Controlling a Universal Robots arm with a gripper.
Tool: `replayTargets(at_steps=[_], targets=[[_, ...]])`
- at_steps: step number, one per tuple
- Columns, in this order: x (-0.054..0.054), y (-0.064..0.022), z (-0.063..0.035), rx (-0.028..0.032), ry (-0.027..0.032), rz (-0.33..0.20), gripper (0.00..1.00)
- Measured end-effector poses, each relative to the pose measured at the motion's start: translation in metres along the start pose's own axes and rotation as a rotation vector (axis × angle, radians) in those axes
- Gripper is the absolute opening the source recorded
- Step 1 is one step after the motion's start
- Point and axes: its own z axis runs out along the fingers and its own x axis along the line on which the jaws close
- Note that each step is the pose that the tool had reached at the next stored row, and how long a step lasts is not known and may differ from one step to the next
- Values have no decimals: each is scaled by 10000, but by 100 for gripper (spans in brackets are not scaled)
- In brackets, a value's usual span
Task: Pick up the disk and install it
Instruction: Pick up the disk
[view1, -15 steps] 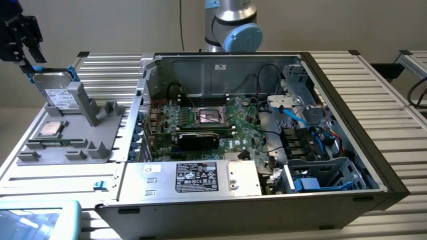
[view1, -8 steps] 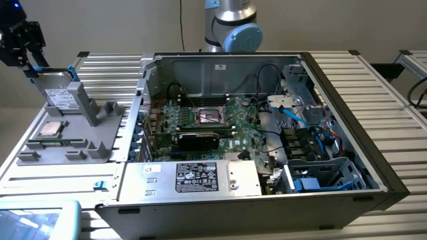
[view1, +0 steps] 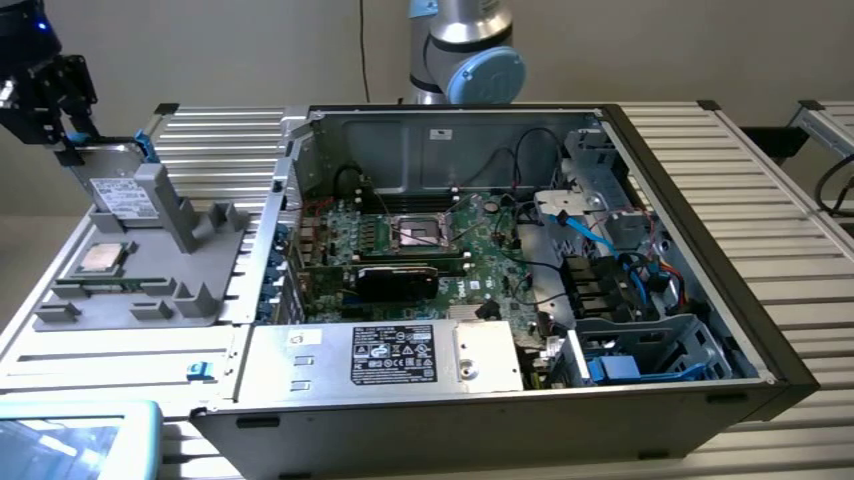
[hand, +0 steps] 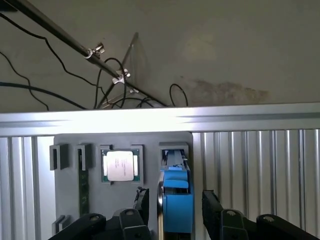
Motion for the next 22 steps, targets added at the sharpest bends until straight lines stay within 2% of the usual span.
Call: replayTargets(at_steps=[8, 10, 12, 18, 22], targets=[[0, -1, 142, -12, -4, -17, 55], [-1, -1, 165, -22, -26, -21, 55], [-2, -1, 173, -26, -51, -21, 55], [-2, -2, 176, -24, -59, -22, 55], [2, -7, 180, -29, -123, -23, 55]])
